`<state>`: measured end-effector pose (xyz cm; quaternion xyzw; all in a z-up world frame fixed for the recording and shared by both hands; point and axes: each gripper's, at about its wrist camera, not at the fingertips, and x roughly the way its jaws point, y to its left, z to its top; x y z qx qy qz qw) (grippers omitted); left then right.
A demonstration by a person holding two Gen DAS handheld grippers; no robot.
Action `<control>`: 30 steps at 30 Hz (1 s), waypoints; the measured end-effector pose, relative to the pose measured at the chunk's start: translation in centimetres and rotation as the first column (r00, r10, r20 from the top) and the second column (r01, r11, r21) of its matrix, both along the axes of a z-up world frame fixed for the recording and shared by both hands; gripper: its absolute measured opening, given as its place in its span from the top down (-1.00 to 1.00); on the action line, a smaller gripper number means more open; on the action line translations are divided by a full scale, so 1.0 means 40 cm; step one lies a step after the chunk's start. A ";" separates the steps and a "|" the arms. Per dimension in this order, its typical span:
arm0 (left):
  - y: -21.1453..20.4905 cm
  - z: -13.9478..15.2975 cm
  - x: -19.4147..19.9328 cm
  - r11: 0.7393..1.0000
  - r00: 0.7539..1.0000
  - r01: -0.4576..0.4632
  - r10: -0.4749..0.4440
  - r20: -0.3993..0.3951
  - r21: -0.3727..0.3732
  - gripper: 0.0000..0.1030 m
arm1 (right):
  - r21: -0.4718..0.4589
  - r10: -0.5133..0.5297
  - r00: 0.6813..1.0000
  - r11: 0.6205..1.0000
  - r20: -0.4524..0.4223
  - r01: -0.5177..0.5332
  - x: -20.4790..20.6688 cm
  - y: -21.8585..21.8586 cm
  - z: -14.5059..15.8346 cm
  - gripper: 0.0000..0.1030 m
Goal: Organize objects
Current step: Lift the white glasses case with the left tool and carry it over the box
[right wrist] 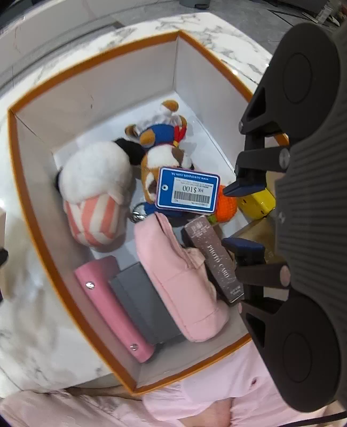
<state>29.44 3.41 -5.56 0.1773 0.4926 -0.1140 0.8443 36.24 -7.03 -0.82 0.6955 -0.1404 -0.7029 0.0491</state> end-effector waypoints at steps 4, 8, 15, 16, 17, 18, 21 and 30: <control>-0.040 0.064 -0.031 0.999 0.998 0.040 -0.040 0.048 0.011 -0.38 | 0.036 -0.082 0.996 0.996 -0.031 0.083 -0.010 -0.010 0.040 0.31; -0.099 0.145 -0.044 0.992 0.988 0.117 -0.121 0.096 0.044 -0.38 | 0.077 -0.129 0.991 0.988 -0.048 0.132 0.020 -0.002 0.064 0.32; -0.247 0.286 0.004 0.961 0.947 0.254 -0.270 0.173 0.109 -0.38 | 0.144 -0.239 0.965 0.957 -0.113 0.253 0.084 0.057 0.084 0.59; -0.273 0.300 0.020 0.954 0.939 0.273 -0.291 0.181 0.121 -0.38 | 0.148 -0.250 0.961 0.952 -0.119 0.267 0.092 0.055 0.090 0.60; -0.298 0.307 0.039 0.947 0.931 0.292 -0.314 0.185 0.137 -0.38 | 0.149 -0.262 0.957 0.948 -0.124 0.280 0.098 0.070 0.068 0.61; -0.328 0.313 0.057 0.936 0.921 0.314 -0.341 0.187 0.158 -0.38 | 0.150 -0.271 0.954 0.945 -0.129 0.289 0.102 0.079 0.053 0.62; -0.409 0.298 0.113 0.903 0.897 0.372 -0.410 0.167 0.215 -0.38 | 0.176 -0.295 0.943 0.931 -0.153 0.320 0.110 0.120 0.059 0.62; -0.531 0.114 0.240 0.830 0.866 0.475 -0.500 0.012 0.294 -0.38 | 0.217 -0.370 0.903 0.883 -0.220 0.415 0.158 0.209 0.063 0.62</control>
